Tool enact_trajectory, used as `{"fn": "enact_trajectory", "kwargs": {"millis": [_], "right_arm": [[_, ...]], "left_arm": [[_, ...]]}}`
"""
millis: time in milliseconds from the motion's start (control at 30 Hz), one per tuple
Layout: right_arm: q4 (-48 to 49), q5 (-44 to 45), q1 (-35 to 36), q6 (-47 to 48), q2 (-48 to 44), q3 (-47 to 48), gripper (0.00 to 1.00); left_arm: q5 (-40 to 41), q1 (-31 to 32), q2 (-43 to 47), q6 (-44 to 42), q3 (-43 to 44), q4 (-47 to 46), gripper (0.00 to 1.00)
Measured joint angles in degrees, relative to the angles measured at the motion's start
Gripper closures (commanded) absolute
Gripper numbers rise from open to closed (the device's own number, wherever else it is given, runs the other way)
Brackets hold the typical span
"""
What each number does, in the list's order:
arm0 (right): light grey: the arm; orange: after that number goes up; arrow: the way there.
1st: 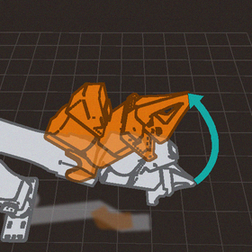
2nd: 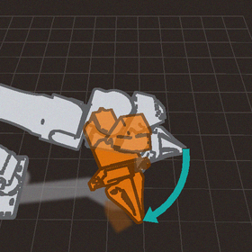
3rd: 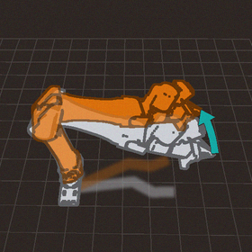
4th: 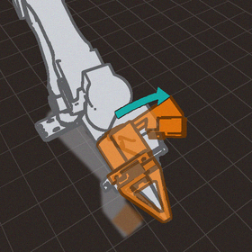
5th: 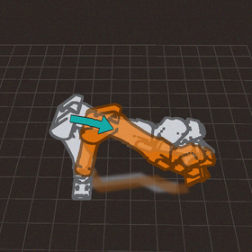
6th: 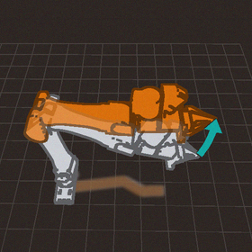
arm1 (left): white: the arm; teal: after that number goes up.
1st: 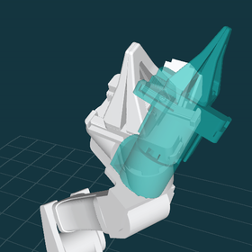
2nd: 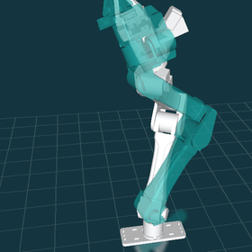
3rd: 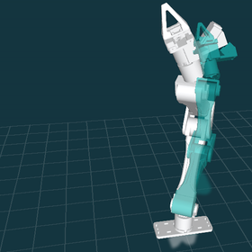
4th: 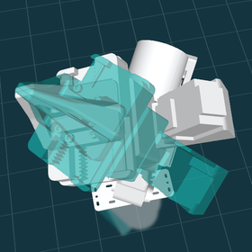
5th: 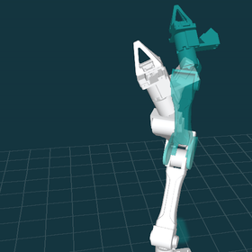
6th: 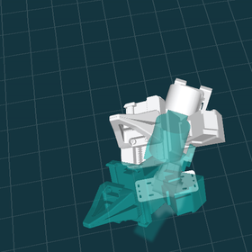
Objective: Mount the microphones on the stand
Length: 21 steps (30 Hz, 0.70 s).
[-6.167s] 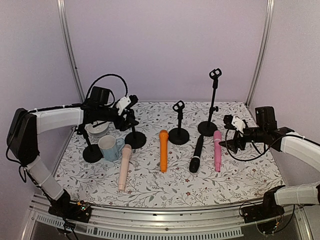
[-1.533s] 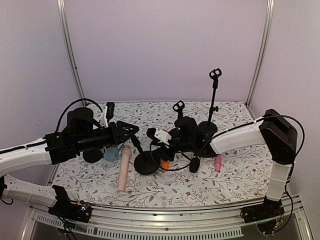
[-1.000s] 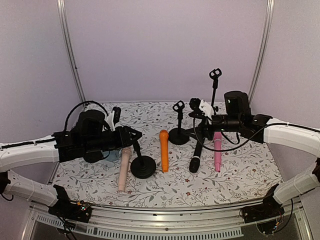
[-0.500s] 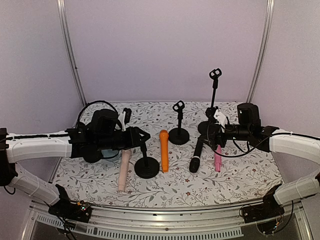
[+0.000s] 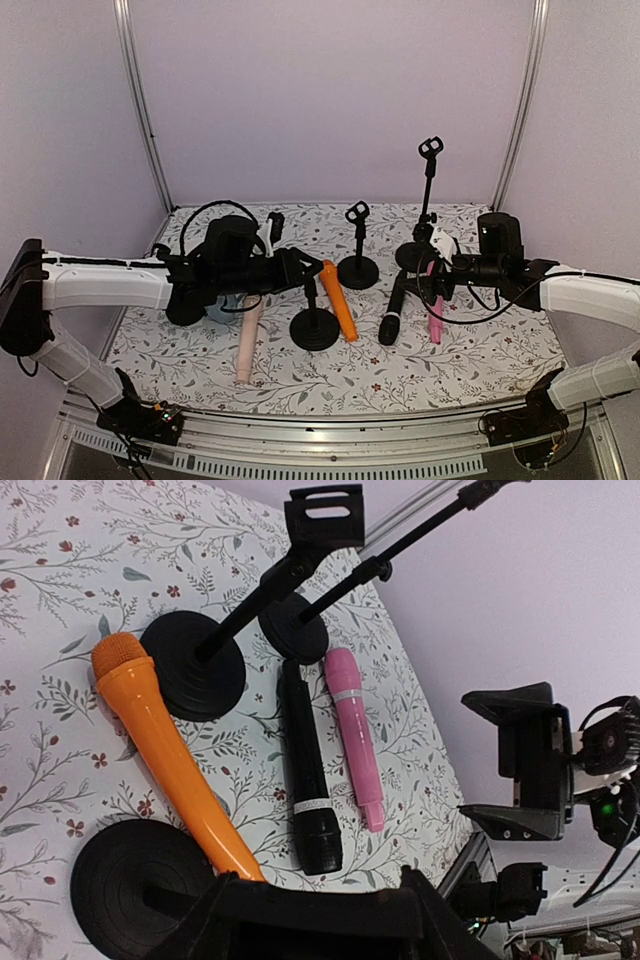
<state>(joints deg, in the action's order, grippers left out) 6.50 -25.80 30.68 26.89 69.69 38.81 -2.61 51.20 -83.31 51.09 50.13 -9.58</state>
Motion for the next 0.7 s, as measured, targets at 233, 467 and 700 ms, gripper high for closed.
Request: {"fn": "enact_trajectory", "kwargs": {"millis": [233,467,700], "right_arm": [[0.31,-0.04,-0.11,1.53,-0.63,-0.63,0.13],[0.46,-0.04,-0.13,2.62,-0.63,-0.63,0.13],[0.46,0.17,-0.68,2.69,-0.63,-0.63,0.13]], "left_arm": [[-2.4,0.24,-3.26,1.7,0.61,-5.01,0.46],[-1.64,1.77,-3.72,0.5,3.17,-3.56,0.01],[2.49,3.17,-1.62,-2.84,7.87,8.81,0.01]]}}
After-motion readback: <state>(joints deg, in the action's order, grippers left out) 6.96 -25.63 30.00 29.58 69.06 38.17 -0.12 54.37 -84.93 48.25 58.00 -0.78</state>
